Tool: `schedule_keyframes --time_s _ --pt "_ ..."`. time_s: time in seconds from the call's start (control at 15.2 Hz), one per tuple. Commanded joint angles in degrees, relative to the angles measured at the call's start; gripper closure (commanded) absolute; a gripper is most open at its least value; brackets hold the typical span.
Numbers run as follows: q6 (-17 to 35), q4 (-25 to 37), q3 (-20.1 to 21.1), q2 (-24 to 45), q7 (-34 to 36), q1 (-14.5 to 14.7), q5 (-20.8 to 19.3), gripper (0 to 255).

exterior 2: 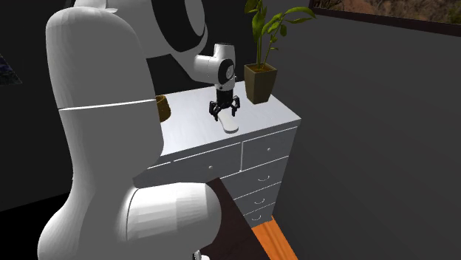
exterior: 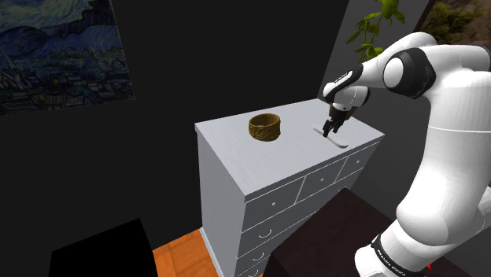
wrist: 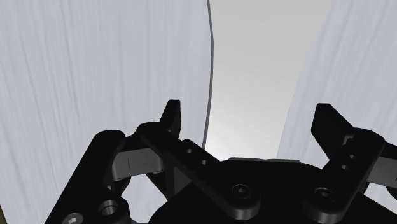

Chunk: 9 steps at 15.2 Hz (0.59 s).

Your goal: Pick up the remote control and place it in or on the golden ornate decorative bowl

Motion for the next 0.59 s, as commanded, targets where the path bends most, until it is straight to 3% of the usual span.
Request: schedule_keyframes --time_s 0.0,0.07,0.53 --pt "0.0 0.0 0.0 0.0 0.0 0.0 0.0 0" --pt "0.0 0.0 0.0 0.0 0.0 0.0 0.0 255" --pt "0.0 0.0 0.0 0.0 0.0 0.0 0.0 255"
